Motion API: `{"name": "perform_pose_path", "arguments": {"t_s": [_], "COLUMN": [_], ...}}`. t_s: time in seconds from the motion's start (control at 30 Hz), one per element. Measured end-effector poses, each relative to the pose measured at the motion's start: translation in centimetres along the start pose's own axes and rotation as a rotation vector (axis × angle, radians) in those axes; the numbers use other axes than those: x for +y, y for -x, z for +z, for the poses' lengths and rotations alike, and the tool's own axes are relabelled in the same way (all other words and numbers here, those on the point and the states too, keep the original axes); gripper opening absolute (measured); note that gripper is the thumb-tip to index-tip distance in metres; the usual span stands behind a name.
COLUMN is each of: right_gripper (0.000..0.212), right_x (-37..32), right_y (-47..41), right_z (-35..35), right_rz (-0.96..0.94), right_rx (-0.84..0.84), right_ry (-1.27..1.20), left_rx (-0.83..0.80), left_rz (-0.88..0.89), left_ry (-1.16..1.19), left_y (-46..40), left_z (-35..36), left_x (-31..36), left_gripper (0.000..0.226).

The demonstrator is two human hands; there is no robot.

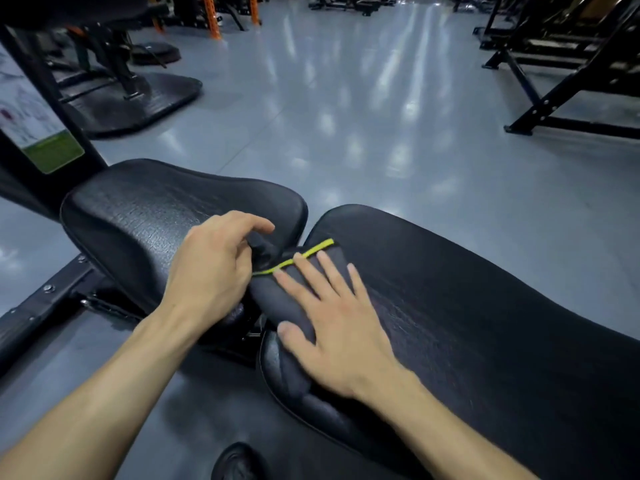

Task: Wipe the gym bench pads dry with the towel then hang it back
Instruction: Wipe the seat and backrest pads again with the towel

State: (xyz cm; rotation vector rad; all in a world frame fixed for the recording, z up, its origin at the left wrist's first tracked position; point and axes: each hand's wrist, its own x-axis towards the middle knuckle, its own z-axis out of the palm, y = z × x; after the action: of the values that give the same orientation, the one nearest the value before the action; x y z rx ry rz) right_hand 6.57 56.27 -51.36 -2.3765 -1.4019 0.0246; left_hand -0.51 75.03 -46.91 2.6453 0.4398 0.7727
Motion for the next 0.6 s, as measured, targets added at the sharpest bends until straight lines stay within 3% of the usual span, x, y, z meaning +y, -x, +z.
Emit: {"name": "perform_pose_path", "arguments": {"t_s": [0.13, 0.23, 0.33, 0.47, 0.6], "right_gripper": [0.068, 0.069, 0.067, 0.071, 0.074], "right_x": [2.2, 5.0, 3.6, -3.2, -3.9], "right_y": [3.3, -0.6, -3.5, 0.9, 6.9], "right_z": [-1.1, -1.7, -0.8, 0.8, 0.7], "right_rz": [-0.065, 0.113, 0.339, 0.153, 0.051], "right_rx": [-0.127, -0.078, -0.046, -0.009, -0.008], "right_ry": [-0.061, -0.086, -0.018, 0.040, 0.051], "left_rx": [-0.008, -0.013, -0.006, -0.022, -0.064], "left_rz": [-0.005, -0.002, -0.019, -0.044, -0.048], "left_ry": [-0.013, -0.012, 0.006, -0.016, -0.023], "left_y": [0.0, 0.6, 1.5, 2.5, 3.3], "left_z": [0.2, -0.1, -0.9, -1.3, -0.7], "left_x": [0.4, 0.9, 1.3, 2.4, 3.9], "left_gripper": [0.048, 0.049, 0.050, 0.050, 0.045]}}
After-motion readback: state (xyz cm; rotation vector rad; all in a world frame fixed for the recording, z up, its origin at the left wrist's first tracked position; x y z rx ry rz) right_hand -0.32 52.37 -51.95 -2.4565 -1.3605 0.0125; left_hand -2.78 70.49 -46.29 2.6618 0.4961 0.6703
